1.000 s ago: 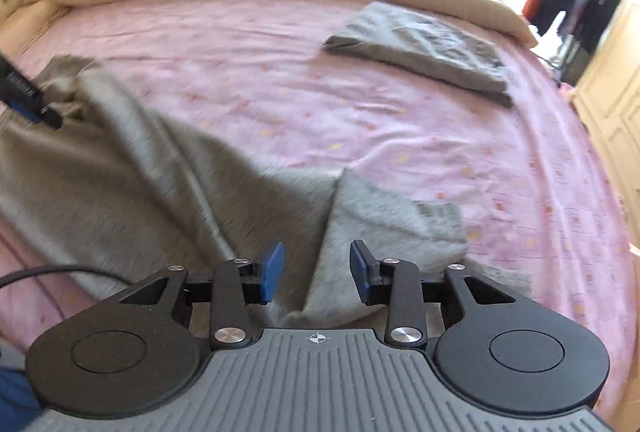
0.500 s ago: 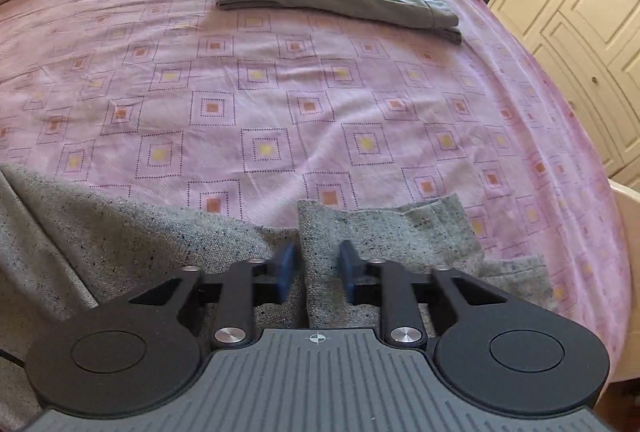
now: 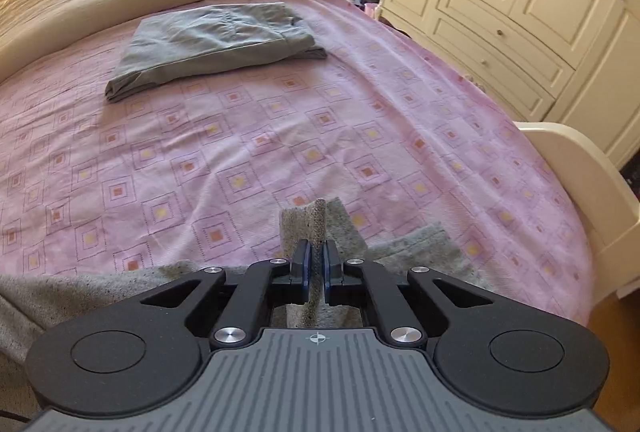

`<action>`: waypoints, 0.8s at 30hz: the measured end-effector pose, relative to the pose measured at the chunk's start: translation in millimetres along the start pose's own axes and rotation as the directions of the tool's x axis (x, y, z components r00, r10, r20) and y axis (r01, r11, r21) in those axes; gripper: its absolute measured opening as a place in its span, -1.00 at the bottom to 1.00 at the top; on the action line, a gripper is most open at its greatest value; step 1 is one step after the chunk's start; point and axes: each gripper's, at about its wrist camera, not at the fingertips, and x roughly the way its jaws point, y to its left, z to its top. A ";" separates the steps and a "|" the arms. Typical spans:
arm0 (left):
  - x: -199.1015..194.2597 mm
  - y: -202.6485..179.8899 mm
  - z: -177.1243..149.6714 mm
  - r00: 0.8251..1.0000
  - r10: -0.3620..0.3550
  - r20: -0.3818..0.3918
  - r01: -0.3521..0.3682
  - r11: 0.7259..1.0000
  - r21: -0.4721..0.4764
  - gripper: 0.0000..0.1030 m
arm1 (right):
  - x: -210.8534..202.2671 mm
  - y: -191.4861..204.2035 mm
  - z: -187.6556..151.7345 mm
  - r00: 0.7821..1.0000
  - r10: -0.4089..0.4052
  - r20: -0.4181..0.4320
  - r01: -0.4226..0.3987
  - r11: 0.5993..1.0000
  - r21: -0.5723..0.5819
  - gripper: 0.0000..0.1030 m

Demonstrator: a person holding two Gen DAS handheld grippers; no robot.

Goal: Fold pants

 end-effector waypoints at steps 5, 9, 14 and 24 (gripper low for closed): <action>13.6 -7.1 3.9 0.999 0.039 -0.034 -0.039 0.999 -0.006 0.63 | 0.7 -14.3 -0.1 1.000 -0.012 -0.008 0.012 0.999 0.046 -0.88; 5.8 -3.5 -2.8 0.999 0.031 -0.019 -0.032 0.999 -0.043 -0.16 | 2.6 -19.2 -0.7 1.000 0.000 -0.013 0.001 0.998 0.064 -0.88; -34.6 13.7 -16.3 0.996 -0.044 0.078 0.051 0.995 -0.086 -0.83 | 2.7 -29.0 5.4 0.999 0.045 -0.007 -0.044 0.993 0.112 -0.88; -163.2 94.2 -126.0 0.879 -0.211 0.428 0.297 0.944 -0.145 -0.83 | -36.2 -90.1 49.2 0.965 0.180 0.192 -0.226 0.941 0.254 -0.89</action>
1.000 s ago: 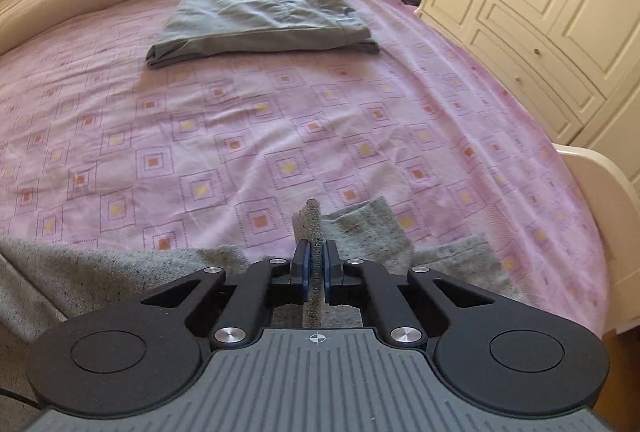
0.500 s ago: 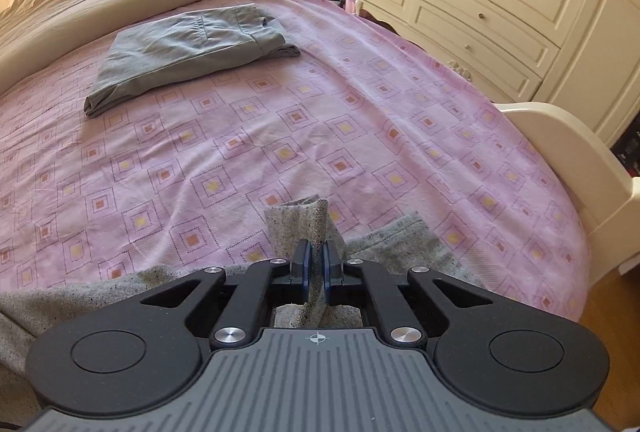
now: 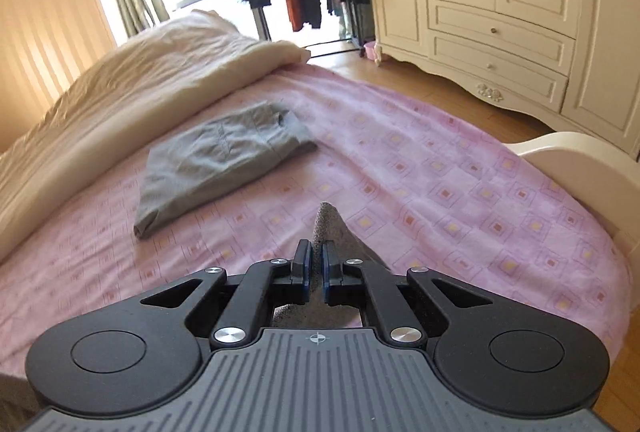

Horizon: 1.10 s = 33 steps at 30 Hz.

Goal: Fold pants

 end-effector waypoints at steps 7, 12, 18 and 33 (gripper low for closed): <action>30.1 56.0 -114.2 0.970 0.158 -0.183 -0.171 0.984 -0.056 -0.85 | 14.1 -77.1 -55.9 0.984 -0.085 -0.154 0.110 0.981 0.162 -0.89; 76.8 58.8 -149.7 0.928 0.277 -0.251 -0.283 0.959 0.011 -0.88 | 48.4 -87.3 -96.6 0.948 -0.111 -0.299 0.141 0.987 0.081 -0.89; 71.2 42.2 -150.4 0.932 0.302 -0.202 -0.295 0.953 0.061 -0.88 | 34.1 -91.6 -84.0 0.966 -0.054 -0.251 0.066 0.997 0.040 -0.89; 64.2 33.8 -163.9 0.917 0.353 -0.186 -0.346 0.936 0.067 -0.88 | 23.2 -128.1 -79.0 0.984 0.011 -0.177 -0.001 0.999 0.054 -0.37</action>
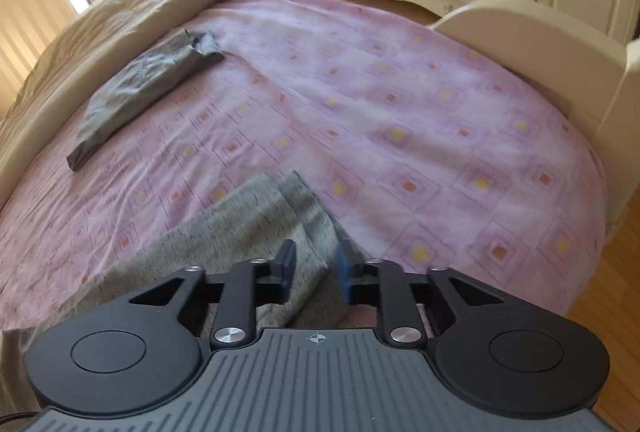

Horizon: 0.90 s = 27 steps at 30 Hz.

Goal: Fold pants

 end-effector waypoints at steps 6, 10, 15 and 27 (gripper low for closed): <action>6.1 0.6 4.5 1.000 0.021 -0.011 -0.021 0.999 -0.026 -0.88 | 40.8 19.5 22.5 0.993 0.084 -0.087 -0.103 0.967 -0.232 -0.31; 8.2 4.1 4.3 0.999 0.022 -0.023 -0.024 0.998 -0.062 -0.88 | 70.1 24.2 21.8 0.981 0.026 -0.191 -0.089 0.941 -0.328 -0.31; 7.4 5.8 6.4 1.000 0.022 -0.009 -0.023 0.998 -0.062 -0.88 | 62.2 31.7 20.5 0.973 0.062 -0.224 -0.147 0.909 -0.389 -0.94; 10.9 -6.1 -11.5 0.999 -0.023 -0.024 0.022 1.000 -0.018 -0.88 | 31.8 13.1 2.5 0.984 -0.073 -0.163 -0.011 0.886 -0.464 -0.94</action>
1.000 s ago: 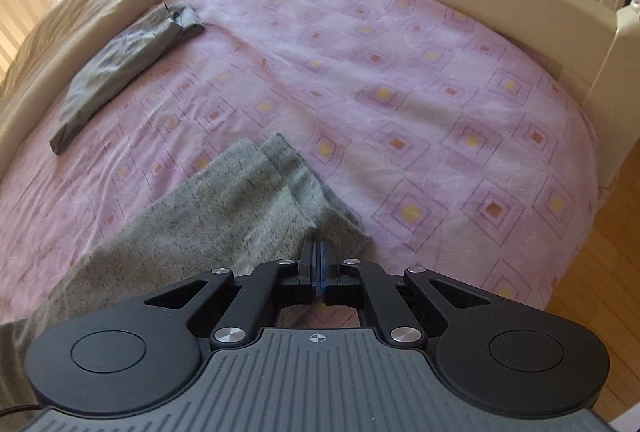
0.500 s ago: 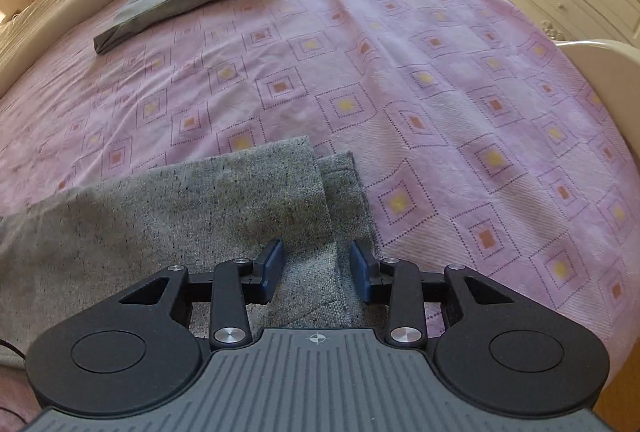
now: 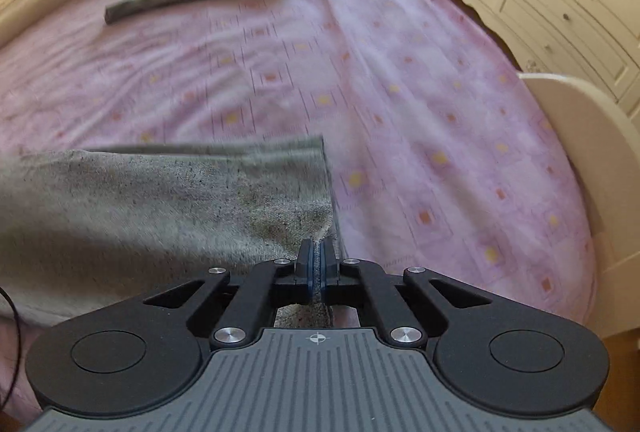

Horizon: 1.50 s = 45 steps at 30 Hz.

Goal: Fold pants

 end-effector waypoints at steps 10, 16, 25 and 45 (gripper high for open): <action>-6.8 -4.1 -11.4 1.000 0.022 0.016 -0.023 1.000 0.015 -0.88 | -42.5 9.6 18.8 0.979 0.016 0.204 -0.004 0.998 -0.060 -0.93; -40.4 -27.0 -28.3 0.998 0.009 0.056 -0.016 0.992 0.127 -0.73 | 2.4 -5.9 12.9 0.995 -0.103 0.001 0.103 0.994 -0.042 -0.86; -67.8 -110.0 -41.7 0.990 -0.102 0.101 0.071 0.960 0.271 -0.32 | -10.2 36.3 52.2 0.959 0.250 0.134 -0.194 0.923 -0.333 -0.61; -0.6 -163.3 -94.3 0.985 -0.053 0.162 -0.022 0.904 0.427 0.94 | 33.2 158.1 67.6 0.890 0.420 -0.178 -0.360 0.408 -0.839 -0.56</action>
